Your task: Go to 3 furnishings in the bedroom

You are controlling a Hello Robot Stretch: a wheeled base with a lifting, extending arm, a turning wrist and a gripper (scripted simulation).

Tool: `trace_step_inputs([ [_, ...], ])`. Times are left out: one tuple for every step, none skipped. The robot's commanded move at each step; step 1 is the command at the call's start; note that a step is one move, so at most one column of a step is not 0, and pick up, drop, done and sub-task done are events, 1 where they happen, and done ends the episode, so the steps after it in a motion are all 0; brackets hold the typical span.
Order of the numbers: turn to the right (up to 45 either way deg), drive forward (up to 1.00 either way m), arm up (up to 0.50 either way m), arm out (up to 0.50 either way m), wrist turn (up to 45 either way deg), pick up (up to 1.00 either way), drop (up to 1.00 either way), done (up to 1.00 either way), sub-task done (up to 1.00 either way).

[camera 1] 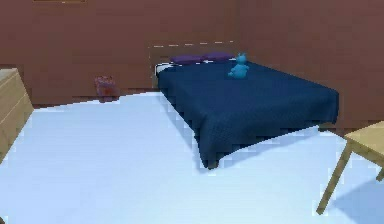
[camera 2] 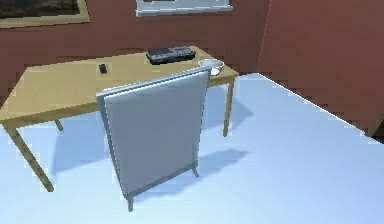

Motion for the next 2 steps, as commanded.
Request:
trace_step_inputs([
  [3.0,0.0,0.0,0.0,0.0,0.0,0.0,0.0,0.0],
  [0.0,0.65,0.0,0.0,0.0,0.0,0.0,0.0,0.0],
])
